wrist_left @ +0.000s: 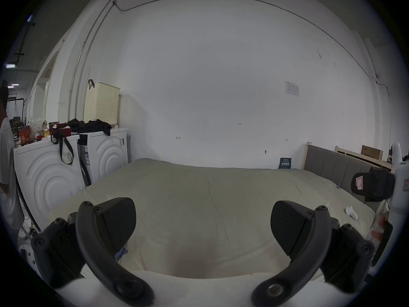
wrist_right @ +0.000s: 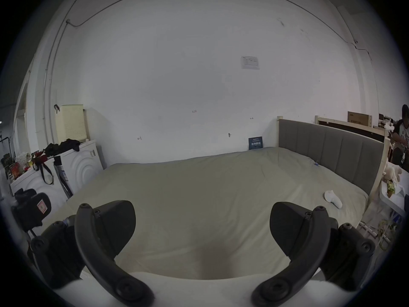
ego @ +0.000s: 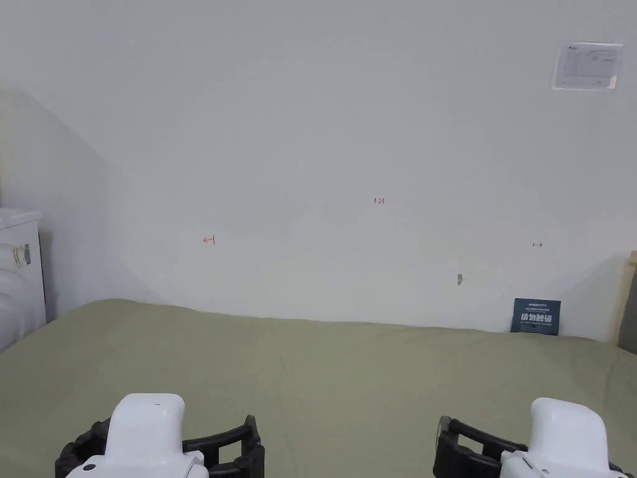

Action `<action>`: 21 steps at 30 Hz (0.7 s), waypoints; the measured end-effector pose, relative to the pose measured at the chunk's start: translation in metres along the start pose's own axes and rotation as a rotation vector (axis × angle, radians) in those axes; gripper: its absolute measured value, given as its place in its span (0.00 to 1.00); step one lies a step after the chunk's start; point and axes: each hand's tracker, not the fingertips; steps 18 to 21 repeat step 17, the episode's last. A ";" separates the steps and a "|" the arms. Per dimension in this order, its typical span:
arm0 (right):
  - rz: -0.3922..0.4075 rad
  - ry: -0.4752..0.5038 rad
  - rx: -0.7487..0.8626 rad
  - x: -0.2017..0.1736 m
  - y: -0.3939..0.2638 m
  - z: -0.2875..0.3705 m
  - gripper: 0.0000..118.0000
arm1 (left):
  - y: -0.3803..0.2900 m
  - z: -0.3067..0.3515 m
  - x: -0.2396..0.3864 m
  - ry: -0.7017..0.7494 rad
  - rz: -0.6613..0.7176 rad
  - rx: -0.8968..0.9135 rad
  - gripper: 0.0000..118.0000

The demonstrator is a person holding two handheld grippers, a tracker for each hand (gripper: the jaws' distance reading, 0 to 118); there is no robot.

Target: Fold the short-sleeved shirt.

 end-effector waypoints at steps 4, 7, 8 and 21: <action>0.109 -0.007 0.048 -0.006 -0.010 -0.001 1.00 | 0.000 0.000 0.000 0.004 -0.012 0.001 1.00; 0.150 -0.023 0.035 -0.010 -0.015 -0.005 1.00 | -0.001 -0.002 -0.001 0.012 -0.013 -0.003 1.00; 0.143 -0.021 0.034 -0.010 -0.017 -0.005 1.00 | -0.001 -0.002 -0.001 0.013 -0.011 -0.004 1.00; 0.112 -0.018 0.009 -0.005 -0.018 -0.008 1.00 | 0.001 -0.004 -0.002 0.019 -0.018 0.002 1.00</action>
